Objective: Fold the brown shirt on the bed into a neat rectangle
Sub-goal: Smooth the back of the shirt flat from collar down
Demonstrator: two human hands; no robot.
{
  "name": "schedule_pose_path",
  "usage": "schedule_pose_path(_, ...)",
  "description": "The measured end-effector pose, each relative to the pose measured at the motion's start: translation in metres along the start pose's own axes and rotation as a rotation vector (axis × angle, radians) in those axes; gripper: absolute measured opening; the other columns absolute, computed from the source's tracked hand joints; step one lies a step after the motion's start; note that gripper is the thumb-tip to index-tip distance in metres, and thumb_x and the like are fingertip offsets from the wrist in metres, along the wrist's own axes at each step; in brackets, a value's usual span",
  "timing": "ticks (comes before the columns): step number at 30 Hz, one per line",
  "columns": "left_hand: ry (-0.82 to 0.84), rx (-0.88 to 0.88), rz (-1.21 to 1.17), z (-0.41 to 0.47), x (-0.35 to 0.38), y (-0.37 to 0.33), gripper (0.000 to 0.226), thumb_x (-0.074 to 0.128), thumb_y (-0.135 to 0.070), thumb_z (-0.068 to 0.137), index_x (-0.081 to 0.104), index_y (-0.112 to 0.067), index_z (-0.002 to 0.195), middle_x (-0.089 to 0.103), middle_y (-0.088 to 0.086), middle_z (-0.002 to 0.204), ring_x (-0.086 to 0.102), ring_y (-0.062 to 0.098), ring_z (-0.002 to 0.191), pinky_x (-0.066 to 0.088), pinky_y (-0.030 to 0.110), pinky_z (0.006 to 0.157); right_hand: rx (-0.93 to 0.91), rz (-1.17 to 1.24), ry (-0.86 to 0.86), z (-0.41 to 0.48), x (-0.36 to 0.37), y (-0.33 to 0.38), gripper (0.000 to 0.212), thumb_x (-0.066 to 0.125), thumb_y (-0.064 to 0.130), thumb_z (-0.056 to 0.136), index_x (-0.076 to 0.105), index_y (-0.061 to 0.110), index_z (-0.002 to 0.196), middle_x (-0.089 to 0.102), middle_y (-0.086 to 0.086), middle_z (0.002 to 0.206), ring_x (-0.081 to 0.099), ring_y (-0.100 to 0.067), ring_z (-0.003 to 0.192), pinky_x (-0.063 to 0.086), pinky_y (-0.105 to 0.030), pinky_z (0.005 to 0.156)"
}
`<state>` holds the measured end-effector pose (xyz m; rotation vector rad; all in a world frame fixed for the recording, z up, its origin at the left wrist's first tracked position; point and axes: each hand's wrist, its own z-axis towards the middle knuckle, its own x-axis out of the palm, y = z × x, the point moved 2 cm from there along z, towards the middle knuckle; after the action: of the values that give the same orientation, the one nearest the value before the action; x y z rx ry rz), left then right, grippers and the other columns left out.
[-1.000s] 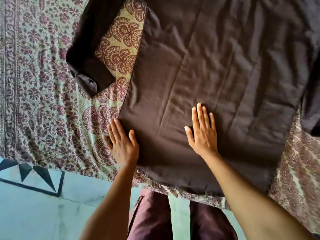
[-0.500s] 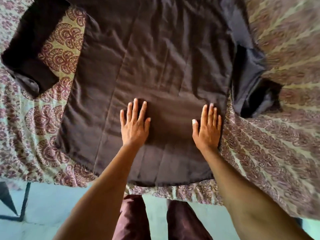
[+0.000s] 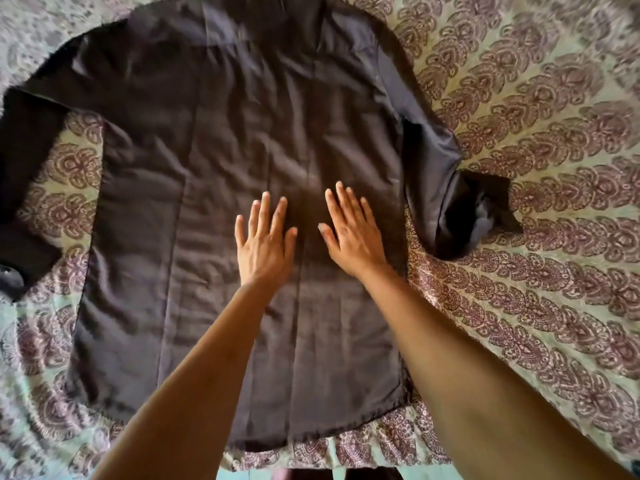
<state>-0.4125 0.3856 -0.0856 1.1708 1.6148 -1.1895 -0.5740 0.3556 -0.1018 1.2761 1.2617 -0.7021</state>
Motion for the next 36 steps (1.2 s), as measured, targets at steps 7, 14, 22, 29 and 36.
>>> schedule_pose_path(7, 0.081, 0.082, 0.068, 0.025, 0.005, 0.006, 0.059, 0.019, -0.05, 0.094, 0.021, -0.025, 0.148, 0.012, 0.006, 0.157, 0.012, 0.025, 0.144, 0.003, 0.043, 0.116, 0.314, -0.081, -0.029, 0.011, -0.019, -0.047, 0.064, 0.021, 0.048, 0.091, 0.029, 0.014, 0.145, 0.024, -0.012, 0.153, 0.025, -0.027, 0.14, 0.012, -0.045, 0.114)
schedule_pose_path(14, -0.021, 0.05, -0.064, 0.069, -0.031, -0.021, 0.049, 0.033, -0.042, 0.085, 0.059, -0.017, 0.119, 0.052, 0.01, 0.126, 0.049, 0.032, 0.112, 0.032, 0.044, 0.095, 0.411, -0.178, -0.307, 0.033, -0.081, -0.068, 0.062, 0.05, 0.037, 0.086, 0.037, 0.012, 0.141, 0.029, -0.016, 0.15, 0.032, -0.034, 0.135, 0.025, -0.05, 0.108)
schedule_pose_path(22, 0.011, -0.026, -0.021, 0.134, -0.029, -0.056, 0.045, 0.056, -0.028, 0.085, 0.049, -0.02, 0.129, 0.044, 0.012, 0.133, 0.04, 0.037, 0.114, 0.033, 0.048, 0.09, 0.981, 0.143, -0.022, 0.035, -0.098, -0.125, 0.052, 0.069, 0.036, 0.081, 0.049, 0.008, 0.119, 0.054, -0.017, 0.124, 0.05, -0.035, 0.114, 0.041, -0.041, 0.085)
schedule_pose_path(29, -0.091, -0.031, -0.069, 0.141, -0.029, -0.06, 0.041, 0.06, -0.021, 0.077, 0.058, -0.015, 0.118, 0.049, 0.017, 0.124, 0.044, 0.038, 0.11, 0.033, 0.051, 0.09, 1.016, 0.002, -0.503, 0.062, -0.176, -0.18, 0.038, 0.062, 0.007, 0.081, 0.051, 0.007, 0.118, 0.05, -0.017, 0.126, 0.048, -0.033, 0.113, 0.039, -0.038, 0.086)
schedule_pose_path(36, -0.194, -0.088, -0.172, 0.201, -0.054, -0.068, 0.049, 0.045, -0.023, 0.067, 0.064, -0.019, 0.112, 0.049, 0.012, 0.13, 0.041, 0.034, 0.12, 0.027, 0.046, 0.099, 0.45, 0.019, 0.181, 0.121, -0.162, -0.186, 0.116, 0.075, 0.045, 0.069, -0.008, 0.027, 0.148, -0.011, -0.014, 0.155, -0.01, -0.033, 0.142, -0.002, -0.056, 0.111)
